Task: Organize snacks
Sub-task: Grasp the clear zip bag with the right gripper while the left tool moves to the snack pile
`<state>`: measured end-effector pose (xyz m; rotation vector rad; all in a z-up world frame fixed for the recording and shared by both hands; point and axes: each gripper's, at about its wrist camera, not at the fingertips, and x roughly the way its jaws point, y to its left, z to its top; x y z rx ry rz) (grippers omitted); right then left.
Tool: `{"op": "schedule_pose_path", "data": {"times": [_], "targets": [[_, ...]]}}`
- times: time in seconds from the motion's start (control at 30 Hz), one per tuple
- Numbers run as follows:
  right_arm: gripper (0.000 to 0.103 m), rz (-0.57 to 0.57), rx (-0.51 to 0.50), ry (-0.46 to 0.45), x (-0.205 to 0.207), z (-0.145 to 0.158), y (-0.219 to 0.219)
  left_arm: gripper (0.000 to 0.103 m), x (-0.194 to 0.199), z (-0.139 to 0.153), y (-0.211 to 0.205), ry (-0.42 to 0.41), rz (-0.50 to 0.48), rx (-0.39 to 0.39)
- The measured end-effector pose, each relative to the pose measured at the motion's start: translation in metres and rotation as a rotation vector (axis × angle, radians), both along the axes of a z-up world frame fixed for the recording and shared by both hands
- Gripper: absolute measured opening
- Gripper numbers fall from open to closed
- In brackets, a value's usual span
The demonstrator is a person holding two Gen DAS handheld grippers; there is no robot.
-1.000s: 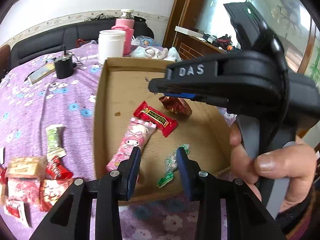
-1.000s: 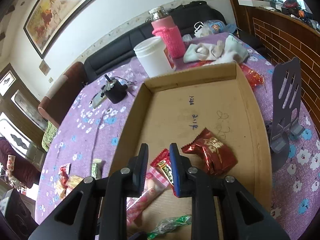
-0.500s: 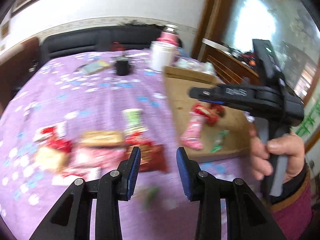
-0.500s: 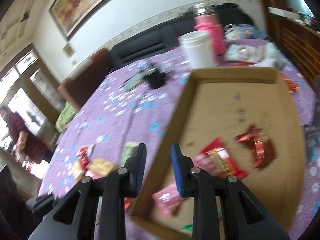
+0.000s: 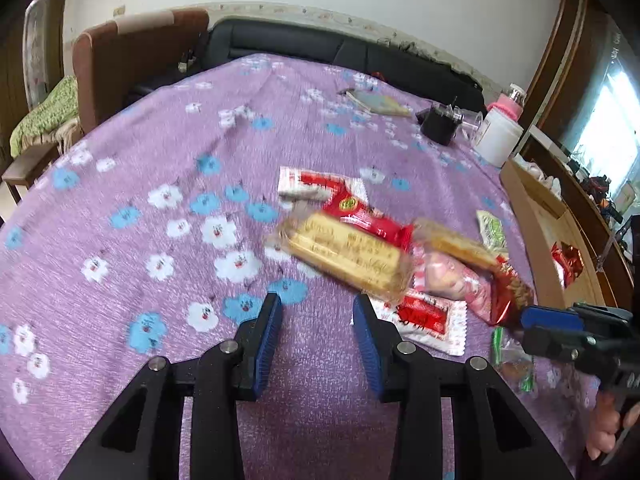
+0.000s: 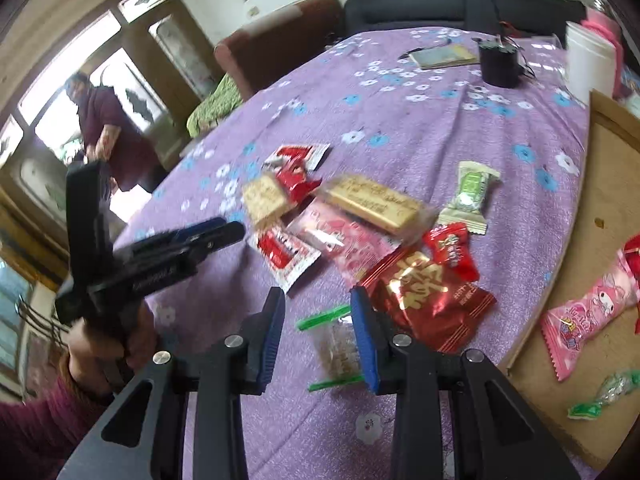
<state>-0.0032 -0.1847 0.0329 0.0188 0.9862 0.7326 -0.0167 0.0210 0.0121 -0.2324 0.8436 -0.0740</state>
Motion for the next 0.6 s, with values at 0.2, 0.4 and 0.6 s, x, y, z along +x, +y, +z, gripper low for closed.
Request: {"op": "schedule_pose_path", "data": {"times": [0.2, 0.4, 0.6], "targets": [[0.042, 0.059, -0.085, -0.002, -0.006, -0.009, 0.006, 0.039, -0.001, 0.003, -0.003, -0.013, -0.029, -0.034], [0.042, 0.079, -0.136, -0.012, -0.007, -0.020, 0.010, 0.040, 0.005, 0.001, -0.004, -0.007, -0.033, -0.042], [0.031, 0.092, -0.140, -0.025, -0.010, -0.021, 0.013, 0.040, 0.007, 0.000, -0.004, -0.007, -0.029, -0.040]]}}
